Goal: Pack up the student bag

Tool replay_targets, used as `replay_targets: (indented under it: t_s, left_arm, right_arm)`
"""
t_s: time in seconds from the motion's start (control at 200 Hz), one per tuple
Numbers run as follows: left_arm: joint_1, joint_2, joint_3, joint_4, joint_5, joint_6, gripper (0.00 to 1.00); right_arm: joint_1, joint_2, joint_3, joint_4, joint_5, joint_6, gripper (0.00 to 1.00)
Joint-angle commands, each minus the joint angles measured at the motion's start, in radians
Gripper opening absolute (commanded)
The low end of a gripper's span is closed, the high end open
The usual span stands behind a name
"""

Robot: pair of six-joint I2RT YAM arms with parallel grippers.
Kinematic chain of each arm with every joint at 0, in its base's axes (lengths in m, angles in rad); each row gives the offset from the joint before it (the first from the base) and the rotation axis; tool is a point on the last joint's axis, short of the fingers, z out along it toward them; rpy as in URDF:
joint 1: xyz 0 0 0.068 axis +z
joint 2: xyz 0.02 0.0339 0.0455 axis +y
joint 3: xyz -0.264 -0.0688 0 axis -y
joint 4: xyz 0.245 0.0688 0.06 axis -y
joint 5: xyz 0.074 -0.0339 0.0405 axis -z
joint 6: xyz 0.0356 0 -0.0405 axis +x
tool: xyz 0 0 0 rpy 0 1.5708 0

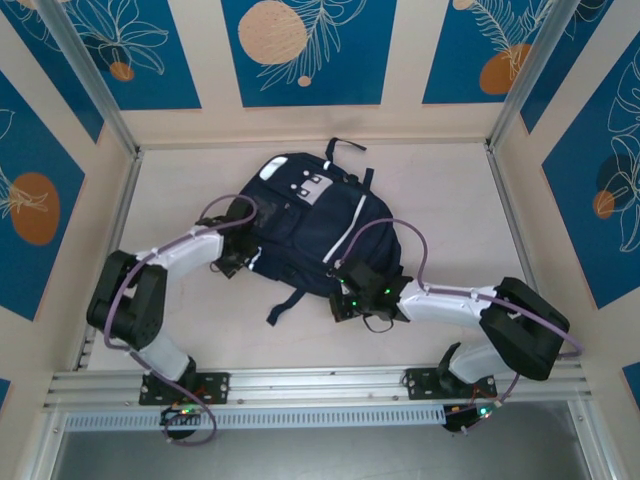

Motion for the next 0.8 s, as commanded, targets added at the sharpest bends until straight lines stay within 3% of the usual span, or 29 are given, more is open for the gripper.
replay_targets:
  t_s: [0.0, 0.255, 0.51, 0.795]
  left_arm:
    - [-0.103, -0.092, -0.06, 0.054, 0.054, -0.015, 0.62]
    - [-0.251, -0.267, -0.192, 0.189, 0.055, -0.084, 0.59]
    - [-0.278, -0.275, -0.193, 0.319, 0.0, -0.05, 0.44]
    - [-0.279, -0.205, -0.192, 0.458, 0.019, -0.027, 0.48]
  right_arm:
    - [0.0, 0.033, 0.027, 0.007, -0.051, 0.005, 0.0]
    - [-0.007, 0.044, 0.018, 0.062, -0.063, 0.031, 0.0]
    - [-0.016, 0.031, -0.007, 0.088, -0.07, 0.045, 0.0]
    - [-0.023, 0.044, -0.014, 0.109, -0.083, 0.05, 0.0]
